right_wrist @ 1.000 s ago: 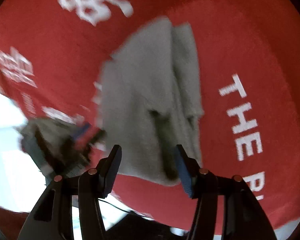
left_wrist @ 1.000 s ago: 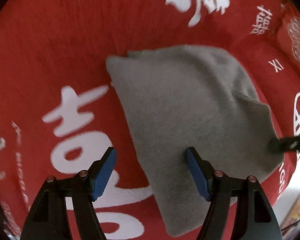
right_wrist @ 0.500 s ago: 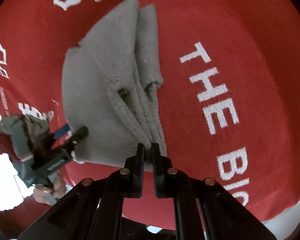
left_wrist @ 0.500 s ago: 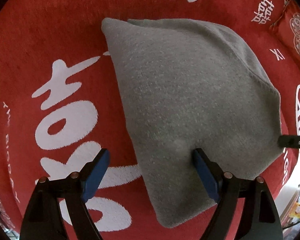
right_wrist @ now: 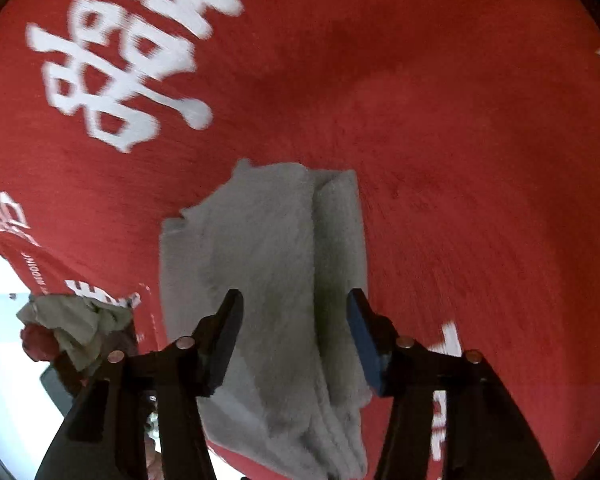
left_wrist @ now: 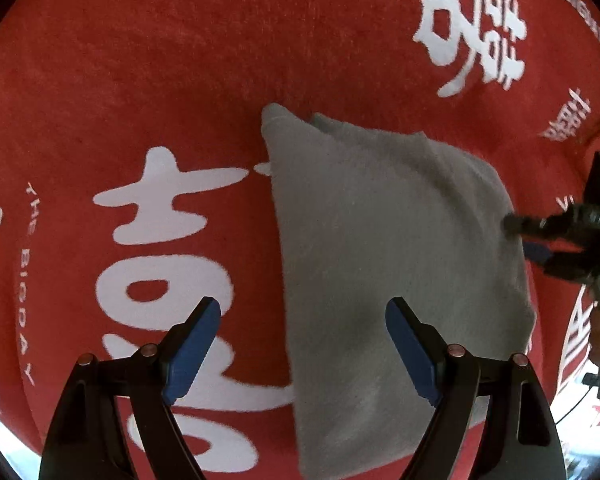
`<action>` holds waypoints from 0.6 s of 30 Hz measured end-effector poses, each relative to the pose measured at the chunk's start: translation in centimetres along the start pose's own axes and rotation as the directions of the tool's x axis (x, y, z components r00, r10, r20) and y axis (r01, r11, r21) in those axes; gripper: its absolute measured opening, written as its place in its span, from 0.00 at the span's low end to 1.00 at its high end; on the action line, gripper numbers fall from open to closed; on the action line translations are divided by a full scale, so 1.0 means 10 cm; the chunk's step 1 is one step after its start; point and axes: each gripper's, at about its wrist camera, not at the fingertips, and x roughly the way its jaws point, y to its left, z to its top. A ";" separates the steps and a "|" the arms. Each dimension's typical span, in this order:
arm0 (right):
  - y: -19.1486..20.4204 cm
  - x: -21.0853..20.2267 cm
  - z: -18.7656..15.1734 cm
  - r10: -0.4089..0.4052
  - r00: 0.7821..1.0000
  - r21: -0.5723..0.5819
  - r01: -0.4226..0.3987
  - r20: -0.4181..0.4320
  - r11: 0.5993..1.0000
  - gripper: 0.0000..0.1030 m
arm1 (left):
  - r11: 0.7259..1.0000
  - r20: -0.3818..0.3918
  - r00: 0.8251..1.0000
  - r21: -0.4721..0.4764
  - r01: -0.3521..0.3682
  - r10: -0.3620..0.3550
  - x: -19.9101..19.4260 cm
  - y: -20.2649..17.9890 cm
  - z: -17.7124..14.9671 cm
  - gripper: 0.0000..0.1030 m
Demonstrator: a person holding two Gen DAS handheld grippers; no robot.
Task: Fold small clothes
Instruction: 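Grasp the folded sweater edge with the right gripper and straighten it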
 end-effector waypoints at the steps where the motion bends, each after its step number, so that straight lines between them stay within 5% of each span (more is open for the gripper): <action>1: -0.02 0.06 0.04 0.010 0.999 0.010 -0.010 -0.037 1.000 0.33 | 1.000 -0.004 1.000 -0.012 -0.004 0.004 0.03 -0.02 0.02 0.83; 4: 0.14 0.09 0.05 0.009 0.997 -0.067 -0.013 -0.071 0.998 0.09 | 0.999 -0.037 0.999 -0.031 -0.021 0.020 0.17 -0.05 0.02 0.83; 6: 0.23 0.02 0.04 -0.033 0.998 -0.138 0.026 -0.053 0.990 0.08 | 0.999 -0.038 0.999 -0.036 -0.036 0.035 0.24 -0.07 -0.04 0.84; 8: 0.20 0.07 0.06 -0.064 0.996 -0.152 0.054 -0.060 0.987 0.08 | 0.997 -0.032 0.997 -0.032 -0.064 0.063 0.27 -0.10 -0.05 0.98; 18: -0.03 0.22 0.01 -0.088 0.993 -0.154 0.074 -0.084 0.985 0.08 | 0.994 -0.092 0.995 -0.104 -0.046 0.037 0.49 0.08 0.05 0.99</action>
